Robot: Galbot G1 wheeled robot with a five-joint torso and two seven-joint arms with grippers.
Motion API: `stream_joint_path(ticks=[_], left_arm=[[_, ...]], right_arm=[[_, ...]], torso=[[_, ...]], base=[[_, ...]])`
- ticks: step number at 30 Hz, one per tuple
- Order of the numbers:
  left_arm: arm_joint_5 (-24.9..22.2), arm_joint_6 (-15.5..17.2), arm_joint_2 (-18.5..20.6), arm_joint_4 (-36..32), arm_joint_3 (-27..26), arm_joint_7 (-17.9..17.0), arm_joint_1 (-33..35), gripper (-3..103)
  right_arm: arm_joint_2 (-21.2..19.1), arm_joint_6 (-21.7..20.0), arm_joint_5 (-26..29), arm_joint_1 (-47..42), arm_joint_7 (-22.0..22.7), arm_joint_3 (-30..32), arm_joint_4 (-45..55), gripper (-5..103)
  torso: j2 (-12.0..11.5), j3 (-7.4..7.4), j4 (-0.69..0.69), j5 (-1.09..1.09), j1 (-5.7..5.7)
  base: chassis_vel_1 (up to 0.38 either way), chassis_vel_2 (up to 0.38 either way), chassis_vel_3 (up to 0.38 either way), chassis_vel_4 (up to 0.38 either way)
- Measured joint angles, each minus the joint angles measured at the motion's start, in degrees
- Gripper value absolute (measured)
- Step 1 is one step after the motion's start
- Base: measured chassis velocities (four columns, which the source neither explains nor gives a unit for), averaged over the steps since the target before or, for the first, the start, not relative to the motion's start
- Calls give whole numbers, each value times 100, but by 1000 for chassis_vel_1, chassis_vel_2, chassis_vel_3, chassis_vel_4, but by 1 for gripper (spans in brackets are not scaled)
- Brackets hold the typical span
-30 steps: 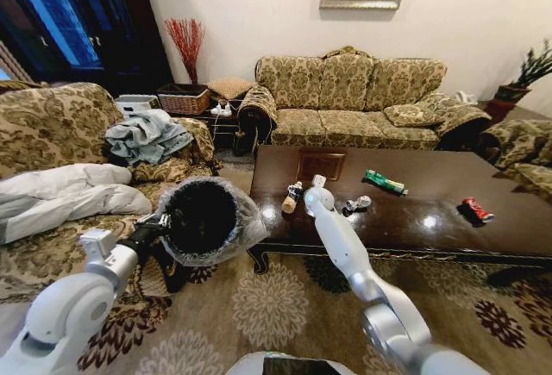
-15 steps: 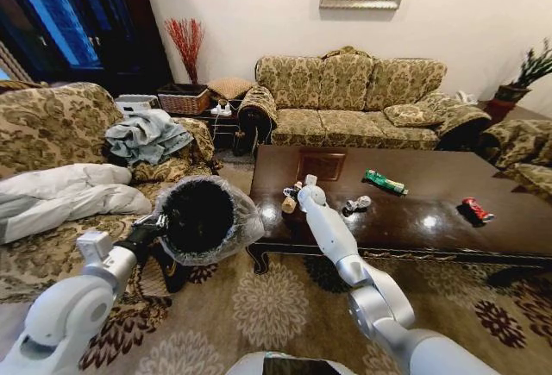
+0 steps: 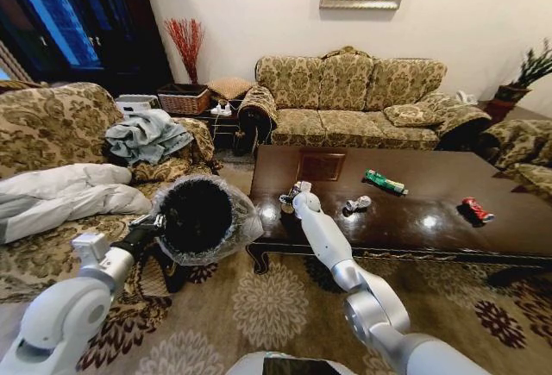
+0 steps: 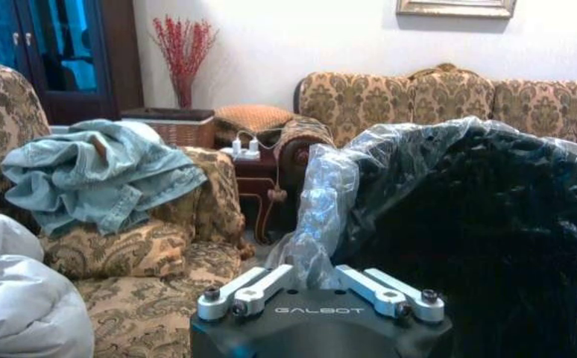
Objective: Move to the front of the table and place the trash on the table into the trash bin.
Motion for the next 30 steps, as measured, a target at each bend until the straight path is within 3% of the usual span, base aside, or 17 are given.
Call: stream_joint_path(ticks=[3, 5, 7, 11, 13, 18, 19, 24, 28, 30], left_arm=[[0, -4, 1, -17, -20, 1, 10, 2], [-4, -20, 2, -35, -42, 4, 20, 2], [-5, -31, -4, -47, -49, 5, 25, 2], [3, -54, -96, -83, -42, 5, 48, 2], [13, -58, -118, -100, -31, 5, 65, 2], [19, -53, -107, -172, 24, 13, 115, 2], [-14, -46, -23, -172, 32, 39, 101, 2], [-103, -39, 265, -132, 51, 83, 76, 2], [-297, -61, 691, -110, 88, 159, 17, 2], [-346, -61, 792, -102, 94, 167, -7, 2]], right_arm=[[-1, 16, -1, -14, -2, -3, 13, 63], [-11, 29, 0, -32, -4, -9, 40, 54], [-26, 41, 8, -53, -3, -25, 69, 54], [-165, 88, 158, -154, 88, -158, 262, 37], [-219, 106, 204, -180, 117, -206, 338, 37], [-739, 275, 750, -387, 264, -510, 1475, 32], [-963, 315, 1163, -427, 350, -594, 2130, 32], [-1481, 390, 1824, -375, 568, -776, 3412, 32], [-2468, 376, 2217, -118, 488, -1155, 5098, 32], [-2663, 388, 2344, -13, 476, -1236, 5472, 32]], torso=[[0, 0, 0, 0, 0], [0, 0, 0, 0, -1], [0, -1, 1, 0, 0], [0, 0, 1, 1, 0], [0, 0, 1, 1, 0], [0, 1, -1, 1, 0], [0, 1, -1, 2, 0], [0, 1, 1, 2, 0], [0, 1, -2, 2, 0], [0, 0, -2, 2, 0]], base=[[0, 0, 0, 0], [0, 0, 0, 0], [0, 0, 0, 0], [0, 0, 0, 0], [0, 0, 0, 0], [0, 0, 0, 0], [0, 0, 0, 0], [0, 0, 0, 0], [0, 0, 0, 0], [0, 0, 0, 0]])
